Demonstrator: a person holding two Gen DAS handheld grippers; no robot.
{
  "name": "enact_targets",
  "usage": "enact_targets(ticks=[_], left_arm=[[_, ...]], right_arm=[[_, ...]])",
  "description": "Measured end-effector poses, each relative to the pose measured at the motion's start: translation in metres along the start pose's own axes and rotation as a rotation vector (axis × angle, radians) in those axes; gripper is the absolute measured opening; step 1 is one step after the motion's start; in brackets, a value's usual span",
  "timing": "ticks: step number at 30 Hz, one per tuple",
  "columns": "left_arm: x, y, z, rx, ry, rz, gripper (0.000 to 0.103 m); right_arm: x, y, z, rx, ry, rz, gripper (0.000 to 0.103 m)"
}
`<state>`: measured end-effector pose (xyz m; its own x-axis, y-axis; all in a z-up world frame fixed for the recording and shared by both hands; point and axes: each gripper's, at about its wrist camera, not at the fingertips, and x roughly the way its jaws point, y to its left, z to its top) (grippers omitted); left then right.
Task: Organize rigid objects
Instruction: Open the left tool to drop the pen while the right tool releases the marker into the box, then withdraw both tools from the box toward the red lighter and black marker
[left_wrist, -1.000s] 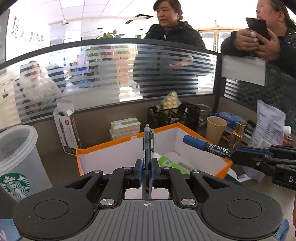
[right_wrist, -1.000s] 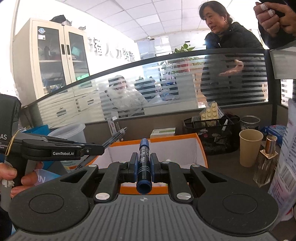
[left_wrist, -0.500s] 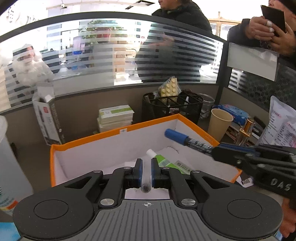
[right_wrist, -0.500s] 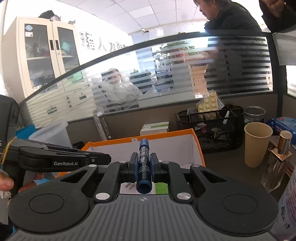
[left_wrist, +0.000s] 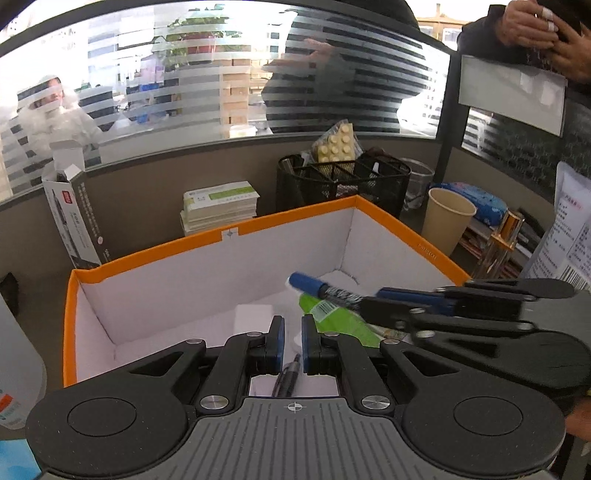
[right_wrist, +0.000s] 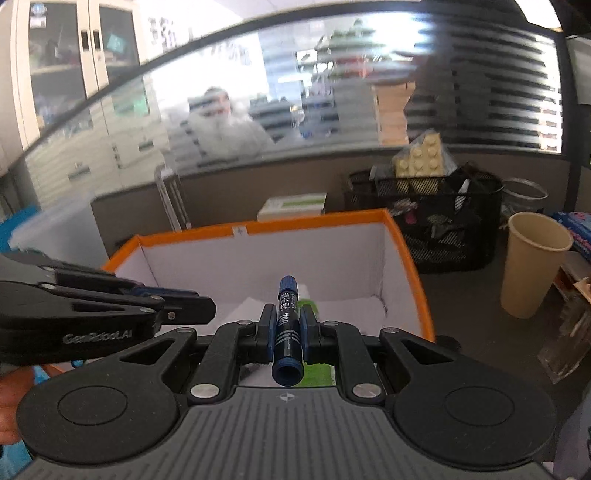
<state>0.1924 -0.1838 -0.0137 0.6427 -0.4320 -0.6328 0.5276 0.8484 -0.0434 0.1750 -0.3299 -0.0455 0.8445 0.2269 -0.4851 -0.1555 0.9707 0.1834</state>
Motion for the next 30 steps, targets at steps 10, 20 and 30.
enact_targets(ticks=[10,20,30], left_arm=[[-0.016,-0.005,-0.006,0.027,-0.029,0.03,0.015],[-0.08,-0.001,-0.031,0.056,-0.161,0.071,0.092],[-0.097,-0.015,-0.088,0.175,-0.117,0.093,0.099]], right_arm=[[0.002,0.008,-0.004,-0.015,0.012,-0.05,0.029],[-0.096,0.025,-0.022,-0.046,-0.146,-0.064,0.058],[-0.099,0.049,-0.101,-0.089,0.031,-0.095,0.06]])
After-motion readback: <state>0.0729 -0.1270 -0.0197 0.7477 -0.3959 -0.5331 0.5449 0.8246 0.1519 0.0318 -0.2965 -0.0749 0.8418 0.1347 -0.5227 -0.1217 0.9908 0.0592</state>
